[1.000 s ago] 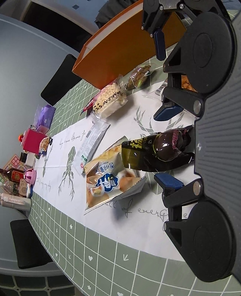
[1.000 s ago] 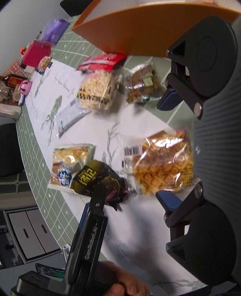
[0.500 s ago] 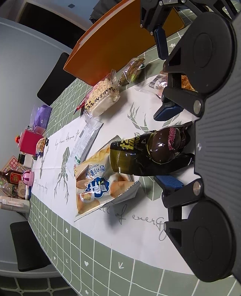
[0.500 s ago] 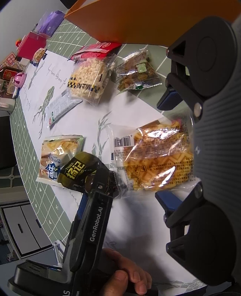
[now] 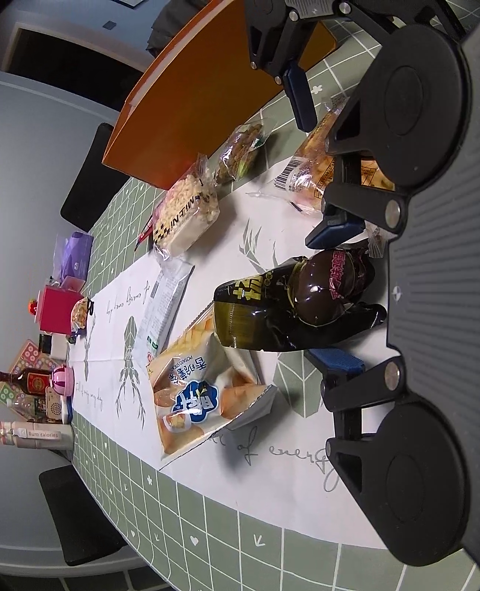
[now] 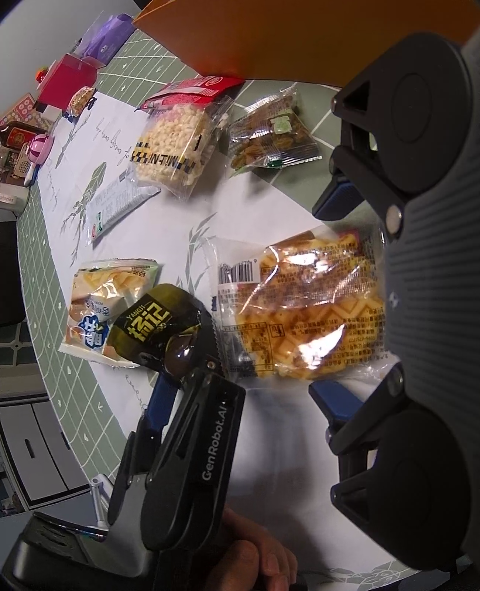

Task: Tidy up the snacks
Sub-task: 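Lift and carry the chocolate pouch and waffle bag over the orange box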

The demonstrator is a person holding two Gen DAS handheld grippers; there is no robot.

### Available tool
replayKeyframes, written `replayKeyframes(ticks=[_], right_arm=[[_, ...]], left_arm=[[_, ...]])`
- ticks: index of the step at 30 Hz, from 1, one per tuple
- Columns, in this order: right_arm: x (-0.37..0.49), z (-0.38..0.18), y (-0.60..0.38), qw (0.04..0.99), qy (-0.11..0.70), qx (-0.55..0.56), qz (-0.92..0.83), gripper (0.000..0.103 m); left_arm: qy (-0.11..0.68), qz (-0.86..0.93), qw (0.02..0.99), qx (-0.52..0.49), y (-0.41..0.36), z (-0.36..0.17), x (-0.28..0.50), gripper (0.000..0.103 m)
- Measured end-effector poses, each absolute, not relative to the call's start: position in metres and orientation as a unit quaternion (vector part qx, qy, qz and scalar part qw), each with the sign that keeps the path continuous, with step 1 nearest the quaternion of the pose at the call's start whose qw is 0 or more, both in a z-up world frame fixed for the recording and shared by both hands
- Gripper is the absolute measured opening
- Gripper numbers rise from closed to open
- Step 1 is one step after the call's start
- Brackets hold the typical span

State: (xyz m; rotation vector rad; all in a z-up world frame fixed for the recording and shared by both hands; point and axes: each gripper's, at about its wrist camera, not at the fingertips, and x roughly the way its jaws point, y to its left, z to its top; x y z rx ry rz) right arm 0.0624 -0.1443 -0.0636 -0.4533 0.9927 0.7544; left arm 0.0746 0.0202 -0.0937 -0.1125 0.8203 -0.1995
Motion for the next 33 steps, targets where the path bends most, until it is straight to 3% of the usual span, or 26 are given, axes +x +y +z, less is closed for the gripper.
replayKeyframes(ticks=[5, 10, 33], right_arm=[[0.061, -0.064, -0.143, 0.784, 0.463, -0.219, 0.351, 0.086], [0.062, -0.059, -0.144, 0.787, 0.461, -0.220, 0.346, 0.072], [0.067, -0.030, -0.159, 0.810, 0.437, -0.213, 0.327, 0.066]], left_arm=[[0.399, -0.099, 0.909, -0.063, 0.023, -0.093, 0.075, 0.064], [0.400, -0.100, 0.908, -0.073, 0.025, -0.093, 0.075, 0.064], [0.371, -0.103, 0.917, -0.103, 0.034, -0.062, 0.068, 0.059]])
